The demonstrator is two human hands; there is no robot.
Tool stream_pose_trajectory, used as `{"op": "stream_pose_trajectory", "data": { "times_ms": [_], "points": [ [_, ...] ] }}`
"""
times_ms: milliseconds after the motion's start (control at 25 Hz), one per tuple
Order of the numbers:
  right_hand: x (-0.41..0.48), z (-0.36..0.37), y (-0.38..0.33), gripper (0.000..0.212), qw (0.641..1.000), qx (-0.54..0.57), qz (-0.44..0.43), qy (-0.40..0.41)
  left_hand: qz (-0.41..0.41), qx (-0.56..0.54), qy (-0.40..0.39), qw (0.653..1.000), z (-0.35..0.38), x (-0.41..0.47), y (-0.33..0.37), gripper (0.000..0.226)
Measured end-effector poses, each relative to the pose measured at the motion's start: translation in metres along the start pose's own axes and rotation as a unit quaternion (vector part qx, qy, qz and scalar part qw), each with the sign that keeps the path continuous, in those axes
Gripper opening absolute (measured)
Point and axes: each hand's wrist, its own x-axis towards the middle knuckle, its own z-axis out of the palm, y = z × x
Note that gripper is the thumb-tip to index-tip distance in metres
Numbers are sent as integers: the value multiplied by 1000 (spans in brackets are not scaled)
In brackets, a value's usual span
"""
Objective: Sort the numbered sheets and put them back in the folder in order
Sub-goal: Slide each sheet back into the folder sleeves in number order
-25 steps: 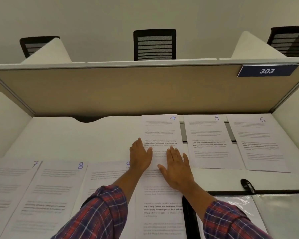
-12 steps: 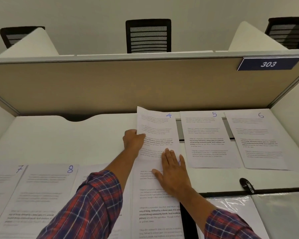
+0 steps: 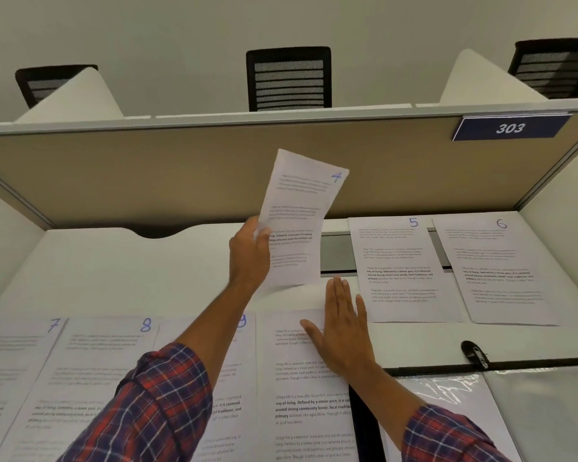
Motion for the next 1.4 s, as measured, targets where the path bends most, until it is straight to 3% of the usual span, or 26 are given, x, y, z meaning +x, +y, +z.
{"op": "stream_pose_trajectory", "data": {
  "times_ms": [120,280,560,720,800,1160,1400],
  "points": [
    [-7,-16,-9,98,988,149,38,23,-4,-54,26,998,-12,-7,12,14],
    [-22,-48,-16,97,913,383,131,55,-51,-139,56,987,-24,-30,36,13],
    [-62,-88,10,94,684,673,279,31,-147,-272,52,950,-9,-88,71,14],
    [-106,-111,37,41,551,799,240,23,-196,-303,32,932,15,-141,94,17],
    [-131,-124,52,37,508,828,236,28,-214,-318,19,923,31,-168,105,17],
    [-256,-150,138,46,456,842,269,102,-294,-368,-44,881,121,-303,149,21],
    [-327,-150,194,42,458,818,327,118,-306,-380,-70,870,169,-393,165,25]
  ]
}}
